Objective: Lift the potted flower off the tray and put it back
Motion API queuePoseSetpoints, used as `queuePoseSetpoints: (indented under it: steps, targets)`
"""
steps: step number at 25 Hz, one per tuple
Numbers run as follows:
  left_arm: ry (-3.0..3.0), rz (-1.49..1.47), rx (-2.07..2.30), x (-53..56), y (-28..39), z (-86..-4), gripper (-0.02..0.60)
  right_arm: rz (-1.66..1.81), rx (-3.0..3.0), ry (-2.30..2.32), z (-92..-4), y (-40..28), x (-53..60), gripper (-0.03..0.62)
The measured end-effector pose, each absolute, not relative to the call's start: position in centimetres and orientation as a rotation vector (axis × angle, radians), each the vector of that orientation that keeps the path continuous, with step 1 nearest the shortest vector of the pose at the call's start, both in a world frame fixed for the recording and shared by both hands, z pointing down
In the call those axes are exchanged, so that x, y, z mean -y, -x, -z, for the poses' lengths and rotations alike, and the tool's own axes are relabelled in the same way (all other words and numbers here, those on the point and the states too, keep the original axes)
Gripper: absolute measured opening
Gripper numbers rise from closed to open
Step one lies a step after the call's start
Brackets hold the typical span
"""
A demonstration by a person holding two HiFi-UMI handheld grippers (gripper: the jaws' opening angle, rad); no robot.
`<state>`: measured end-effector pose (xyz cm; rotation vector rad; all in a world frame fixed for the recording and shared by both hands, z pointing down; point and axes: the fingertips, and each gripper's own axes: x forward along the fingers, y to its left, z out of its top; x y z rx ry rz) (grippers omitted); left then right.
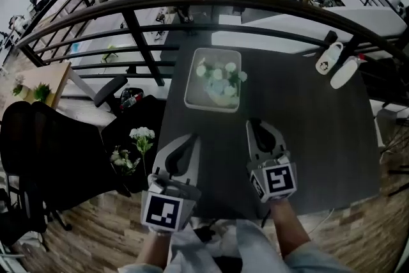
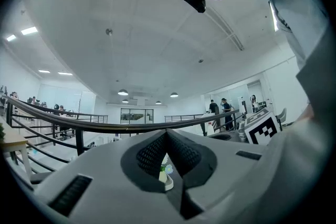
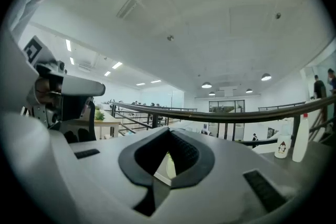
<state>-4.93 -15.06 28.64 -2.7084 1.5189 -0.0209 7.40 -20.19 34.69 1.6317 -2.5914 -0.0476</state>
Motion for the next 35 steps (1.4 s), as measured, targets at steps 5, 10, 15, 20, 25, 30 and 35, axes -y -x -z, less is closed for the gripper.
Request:
queuePoseSetpoints:
  steps: [5, 10, 15, 20, 25, 30, 35]
  targets:
    - [2.711, 0.012, -1.492, 13.8, 4.8, -28.1, 0.0, 0.096, 2.601, -1.657, -32.5, -7.3, 17.7, 0.002]
    - [2.709, 0.002, -1.466, 12.4, 4.6, -27.5, 0.0, 0.137, 2.601, -1.664, -31.2, -7.1, 15.2, 0.002]
    - [2.705, -0.013, -1.435, 11.7, 4.3, -26.8, 0.0, 0.181, 2.557, -1.668, -30.6, -7.5, 13.9, 0.002]
    - [2.706, -0.01, -1.404, 11.6, 4.2, -26.4, -0.002, 0.218, 2.547, -1.66, -30.0, -7.0, 13.1, 0.002]
    - [2.716, -0.032, -1.394, 11.2, 4.0, -26.4, -0.001, 0.22, 2.543, -1.658, -30.3, -6.9, 12.4, 0.0]
    - [2.724, -0.043, -1.378, 10.8, 3.7, -26.3, -0.001, 0.239, 2.531, -1.681, -30.0, -7.3, 11.8, 0.0]
    - [2.727, -0.059, -1.369, 10.6, 3.4, -26.1, 0.0, 0.24, 2.527, -1.693, -30.0, -7.5, 11.4, 0.0]
